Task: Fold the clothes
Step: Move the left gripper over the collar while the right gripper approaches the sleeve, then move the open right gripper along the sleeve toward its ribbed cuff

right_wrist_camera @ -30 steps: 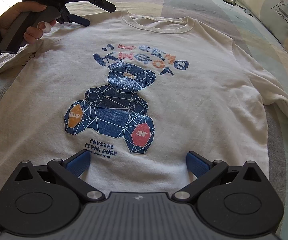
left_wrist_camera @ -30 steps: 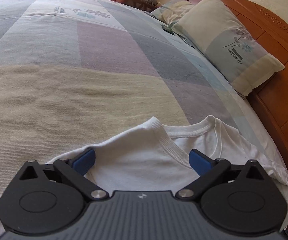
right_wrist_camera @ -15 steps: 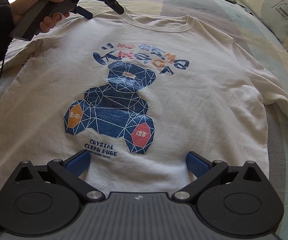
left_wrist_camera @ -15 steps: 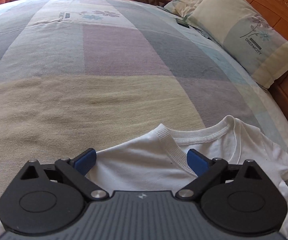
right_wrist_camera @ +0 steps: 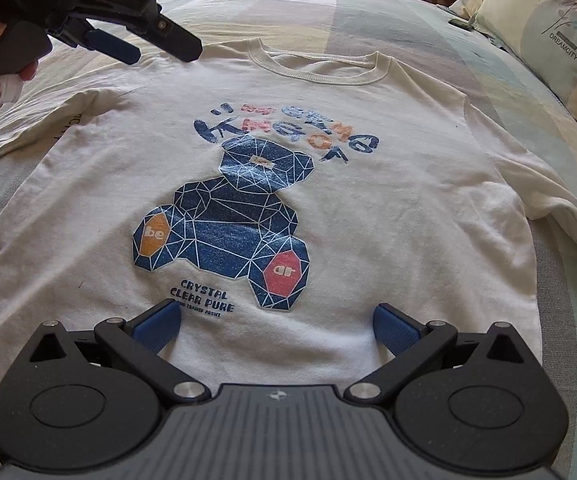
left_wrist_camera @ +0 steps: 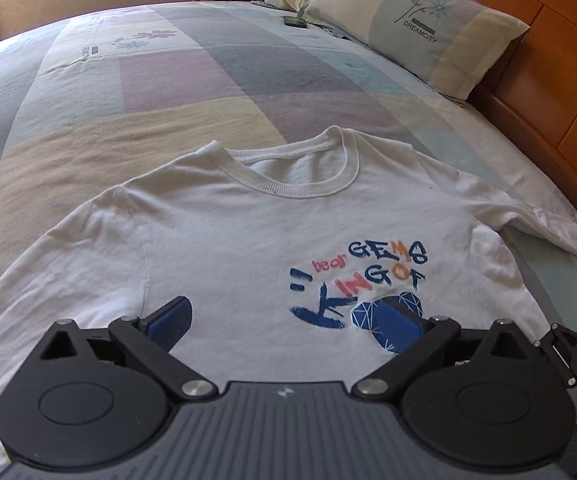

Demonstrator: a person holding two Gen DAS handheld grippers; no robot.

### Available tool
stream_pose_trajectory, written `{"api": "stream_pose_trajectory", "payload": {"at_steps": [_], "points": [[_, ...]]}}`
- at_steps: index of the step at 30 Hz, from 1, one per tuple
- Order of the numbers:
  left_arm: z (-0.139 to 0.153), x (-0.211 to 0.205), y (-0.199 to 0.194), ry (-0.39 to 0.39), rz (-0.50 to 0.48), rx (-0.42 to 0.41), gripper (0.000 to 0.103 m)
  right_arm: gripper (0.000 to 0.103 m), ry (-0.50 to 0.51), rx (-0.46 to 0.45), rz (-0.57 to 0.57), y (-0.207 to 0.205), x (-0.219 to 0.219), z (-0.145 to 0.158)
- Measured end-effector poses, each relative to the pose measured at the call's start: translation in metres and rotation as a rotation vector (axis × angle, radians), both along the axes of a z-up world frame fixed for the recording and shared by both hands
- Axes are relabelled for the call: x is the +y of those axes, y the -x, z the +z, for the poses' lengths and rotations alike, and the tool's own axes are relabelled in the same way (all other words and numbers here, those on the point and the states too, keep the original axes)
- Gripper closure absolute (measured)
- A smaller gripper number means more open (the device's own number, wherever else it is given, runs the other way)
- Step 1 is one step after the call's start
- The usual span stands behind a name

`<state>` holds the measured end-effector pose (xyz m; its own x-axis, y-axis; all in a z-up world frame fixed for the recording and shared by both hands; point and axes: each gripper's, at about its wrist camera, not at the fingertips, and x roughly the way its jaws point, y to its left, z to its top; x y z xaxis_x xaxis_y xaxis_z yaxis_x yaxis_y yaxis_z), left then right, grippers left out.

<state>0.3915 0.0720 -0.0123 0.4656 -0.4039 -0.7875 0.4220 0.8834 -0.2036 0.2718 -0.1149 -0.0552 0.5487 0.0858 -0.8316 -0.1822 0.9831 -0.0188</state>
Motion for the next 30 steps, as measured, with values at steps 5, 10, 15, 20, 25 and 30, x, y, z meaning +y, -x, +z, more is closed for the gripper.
{"api": "stream_pose_trajectory", "payload": {"at_steps": [5,10,15,20,25,30], "points": [[0.002,-0.014,0.046,-0.025,0.083,0.008,0.004,0.000,-0.015,0.018,0.063,-0.002,-0.019,0.010],[0.008,-0.047,0.067,-0.089,0.166,-0.003,0.004,0.000,-0.053,-0.071,-0.010,0.001,-0.086,0.036],[0.007,-0.098,0.078,-0.094,0.147,0.012,0.004,0.000,-0.056,-0.141,-0.218,-0.001,-0.191,0.054],[0.004,-0.151,0.093,-0.145,0.058,0.017,0.004,0.000,-0.059,-0.161,-0.462,0.000,-0.299,0.055],[-0.003,-0.173,0.107,-0.192,0.023,0.019,0.004,0.000,-0.122,-0.131,-0.560,-0.020,-0.367,0.029],[-0.008,-0.170,0.112,-0.209,0.066,0.044,0.004,0.000,-0.149,-0.134,-0.557,-0.041,-0.386,-0.004]]}}
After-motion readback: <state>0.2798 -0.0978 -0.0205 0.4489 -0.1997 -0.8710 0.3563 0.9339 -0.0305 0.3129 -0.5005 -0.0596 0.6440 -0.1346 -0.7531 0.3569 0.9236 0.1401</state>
